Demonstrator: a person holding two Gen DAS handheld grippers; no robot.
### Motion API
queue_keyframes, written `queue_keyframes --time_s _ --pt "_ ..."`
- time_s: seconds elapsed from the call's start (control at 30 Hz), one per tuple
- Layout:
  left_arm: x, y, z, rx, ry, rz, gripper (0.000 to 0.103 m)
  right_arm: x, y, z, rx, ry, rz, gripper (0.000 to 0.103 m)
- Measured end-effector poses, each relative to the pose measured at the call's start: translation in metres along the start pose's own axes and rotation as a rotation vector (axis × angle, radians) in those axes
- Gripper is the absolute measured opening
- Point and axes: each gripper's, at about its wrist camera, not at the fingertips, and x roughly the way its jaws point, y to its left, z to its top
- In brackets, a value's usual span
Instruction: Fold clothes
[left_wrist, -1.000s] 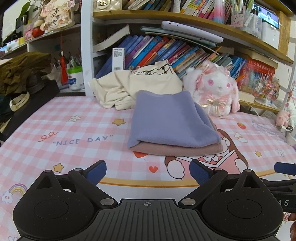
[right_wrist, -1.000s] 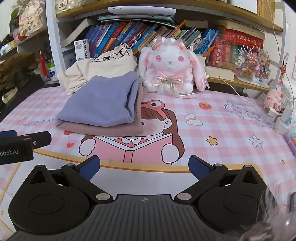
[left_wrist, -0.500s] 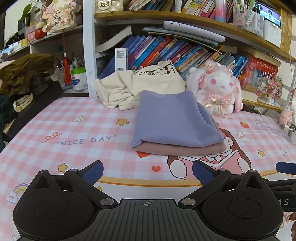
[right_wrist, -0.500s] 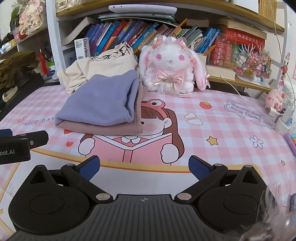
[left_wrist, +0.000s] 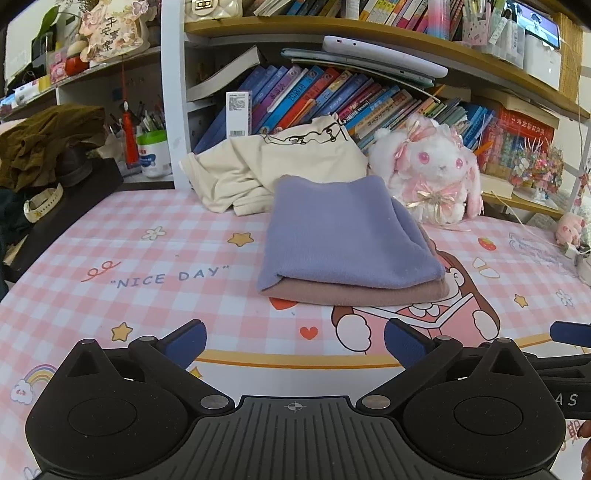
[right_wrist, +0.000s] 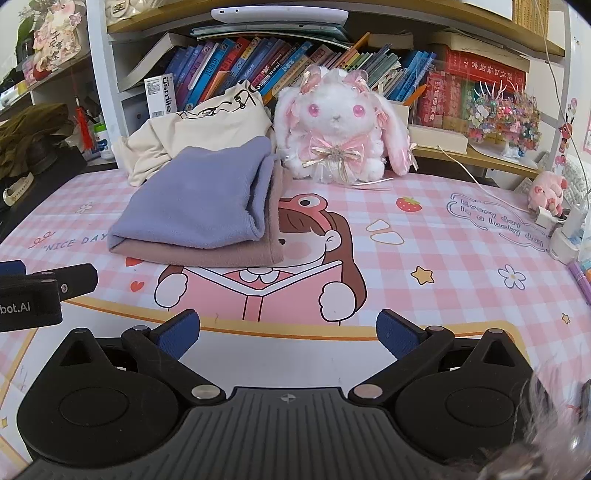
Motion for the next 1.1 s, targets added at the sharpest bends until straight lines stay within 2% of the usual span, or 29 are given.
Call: queue_keyframes --time_s 1.1 --pt "0.0013 0.0007 0.0005 -0.009 0.011 0.002 0.103 0.0053 0.0005 0.0004 0.007 0.022 0.012 0.103"
